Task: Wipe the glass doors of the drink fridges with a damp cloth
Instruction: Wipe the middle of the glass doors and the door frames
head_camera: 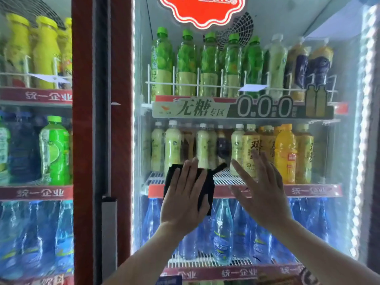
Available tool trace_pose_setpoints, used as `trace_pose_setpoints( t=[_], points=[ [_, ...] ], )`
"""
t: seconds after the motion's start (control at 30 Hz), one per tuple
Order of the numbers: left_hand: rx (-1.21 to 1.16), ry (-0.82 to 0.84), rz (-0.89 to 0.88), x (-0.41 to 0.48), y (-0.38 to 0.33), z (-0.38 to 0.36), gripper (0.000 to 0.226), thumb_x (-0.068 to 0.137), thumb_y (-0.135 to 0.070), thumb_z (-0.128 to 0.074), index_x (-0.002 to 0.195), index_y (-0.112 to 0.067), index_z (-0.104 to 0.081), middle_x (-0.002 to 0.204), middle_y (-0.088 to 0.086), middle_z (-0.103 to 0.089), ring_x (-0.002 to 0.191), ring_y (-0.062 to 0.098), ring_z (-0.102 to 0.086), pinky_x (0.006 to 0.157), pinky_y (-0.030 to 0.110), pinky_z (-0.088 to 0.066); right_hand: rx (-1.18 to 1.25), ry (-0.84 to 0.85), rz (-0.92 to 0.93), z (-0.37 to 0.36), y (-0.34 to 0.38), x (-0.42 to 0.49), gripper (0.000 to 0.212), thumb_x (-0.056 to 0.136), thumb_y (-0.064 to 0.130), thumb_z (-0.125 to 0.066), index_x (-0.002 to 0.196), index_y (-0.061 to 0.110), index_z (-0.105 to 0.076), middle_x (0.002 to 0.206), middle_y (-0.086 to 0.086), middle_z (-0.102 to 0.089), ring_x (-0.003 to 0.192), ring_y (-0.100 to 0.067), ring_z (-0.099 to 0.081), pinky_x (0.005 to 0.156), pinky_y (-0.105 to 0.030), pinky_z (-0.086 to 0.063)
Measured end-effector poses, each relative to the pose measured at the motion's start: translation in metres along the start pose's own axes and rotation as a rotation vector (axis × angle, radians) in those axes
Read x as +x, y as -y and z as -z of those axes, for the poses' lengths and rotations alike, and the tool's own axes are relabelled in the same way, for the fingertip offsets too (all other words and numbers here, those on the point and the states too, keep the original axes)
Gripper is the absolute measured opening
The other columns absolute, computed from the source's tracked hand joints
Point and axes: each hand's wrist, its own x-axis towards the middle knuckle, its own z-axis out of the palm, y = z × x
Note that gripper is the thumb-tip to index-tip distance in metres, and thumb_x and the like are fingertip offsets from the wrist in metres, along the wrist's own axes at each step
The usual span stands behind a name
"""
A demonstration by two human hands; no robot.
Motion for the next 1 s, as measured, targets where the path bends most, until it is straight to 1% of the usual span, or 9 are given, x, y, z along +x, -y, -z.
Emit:
trace_pose_setpoints(
  t=[0.1, 0.23, 0.3, 0.37, 0.47, 0.57, 0.7, 0.83, 1.0],
  points=[
    [0.051, 0.050, -0.091, -0.009, 0.001, 0.000, 0.064, 0.100, -0.036, -0.037, 0.154, -0.004, -0.025, 0.162, 0.021, -0.016, 0.151, 0.036, -0.013, 0.123, 0.050, -0.012, -0.003, 0.056, 0.015, 0.002, -0.007, 0.002, 0.065, 0.096, 0.060, -0.038, 0.156, 0.040, -0.023, 0.167, -0.008, -0.003, 0.154, -0.033, -0.003, 0.121, -0.052, -0.013],
    [0.105, 0.082, -0.218, 0.003, 0.021, 0.010, 0.063, 0.102, -0.042, -0.037, 0.155, -0.008, -0.027, 0.163, 0.017, -0.016, 0.151, 0.032, -0.018, 0.122, 0.048, -0.019, -0.003, 0.057, 0.042, 0.008, -0.019, 0.002, 0.066, 0.094, 0.057, -0.046, 0.155, 0.040, -0.028, 0.167, -0.008, -0.008, 0.154, -0.032, -0.004, 0.120, -0.054, -0.017],
    [0.124, 0.082, -0.247, 0.022, 0.028, 0.017, 0.064, 0.103, -0.045, -0.035, 0.156, -0.011, -0.025, 0.163, 0.014, -0.016, 0.150, 0.030, -0.020, 0.122, 0.046, -0.017, 0.002, 0.039, 0.045, 0.011, -0.024, -0.001, 0.065, 0.094, 0.057, -0.047, 0.154, 0.039, -0.030, 0.166, -0.009, -0.011, 0.154, -0.033, -0.005, 0.120, -0.054, -0.019],
    [0.138, 0.070, -0.211, 0.053, 0.032, 0.023, 0.064, 0.104, -0.046, -0.028, 0.157, -0.011, -0.019, 0.164, 0.014, -0.014, 0.151, 0.030, -0.017, 0.124, 0.046, -0.012, 0.012, 0.022, 0.041, 0.014, -0.032, -0.003, 0.065, 0.093, 0.058, -0.045, 0.154, 0.039, -0.031, 0.165, -0.010, -0.014, 0.153, -0.034, -0.007, 0.119, -0.056, -0.021],
    [0.134, 0.046, -0.099, 0.109, 0.027, 0.031, 0.064, 0.105, -0.044, -0.015, 0.157, -0.006, -0.011, 0.164, 0.017, -0.008, 0.153, 0.029, -0.007, 0.125, 0.045, -0.005, 0.026, 0.006, 0.006, 0.020, -0.049, -0.003, 0.065, 0.091, 0.058, -0.045, 0.152, 0.038, -0.035, 0.165, -0.011, -0.015, 0.153, -0.035, -0.009, 0.117, -0.058, -0.025],
    [0.071, 0.014, 0.024, 0.142, 0.011, 0.032, 0.065, 0.105, -0.041, -0.016, 0.157, -0.002, -0.010, 0.165, 0.017, -0.006, 0.153, 0.029, -0.005, 0.125, 0.043, -0.002, 0.049, -0.020, -0.043, 0.026, -0.071, -0.004, 0.062, 0.092, 0.059, -0.043, 0.151, 0.041, -0.036, 0.165, -0.009, -0.014, 0.152, -0.037, -0.012, 0.114, -0.061, -0.028],
    [0.046, -0.034, 0.157, 0.138, -0.015, 0.022, 0.066, 0.105, -0.039, -0.018, 0.156, 0.002, -0.011, 0.164, 0.020, -0.004, 0.153, 0.032, -0.003, 0.125, 0.044, -0.001, 0.046, -0.033, -0.151, 0.026, -0.095, -0.008, 0.061, 0.093, 0.063, -0.036, 0.151, 0.045, -0.030, 0.165, -0.009, -0.012, 0.152, -0.036, -0.011, 0.111, -0.061, -0.029],
    [0.013, -0.039, 0.158, 0.116, -0.041, 0.008, 0.066, 0.104, -0.038, -0.020, 0.155, 0.003, -0.012, 0.164, 0.021, -0.004, 0.153, 0.032, -0.003, 0.125, 0.044, 0.000, 0.051, -0.001, -0.180, 0.018, -0.108, -0.012, 0.062, 0.094, 0.064, -0.034, 0.152, 0.042, -0.032, 0.166, -0.008, -0.009, 0.152, -0.034, -0.007, 0.112, -0.061, -0.026],
    [0.036, 0.032, 0.044, 0.068, -0.082, -0.013, 0.069, 0.104, -0.042, -0.020, 0.156, 0.000, -0.007, 0.165, 0.019, 0.003, 0.153, 0.030, 0.003, 0.124, 0.044, 0.002, 0.012, -0.003, -0.154, 0.012, -0.111, -0.016, 0.062, 0.096, 0.062, -0.032, 0.154, 0.040, -0.028, 0.167, -0.009, -0.006, 0.153, -0.035, -0.004, 0.116, -0.058, -0.022]
  ],
)
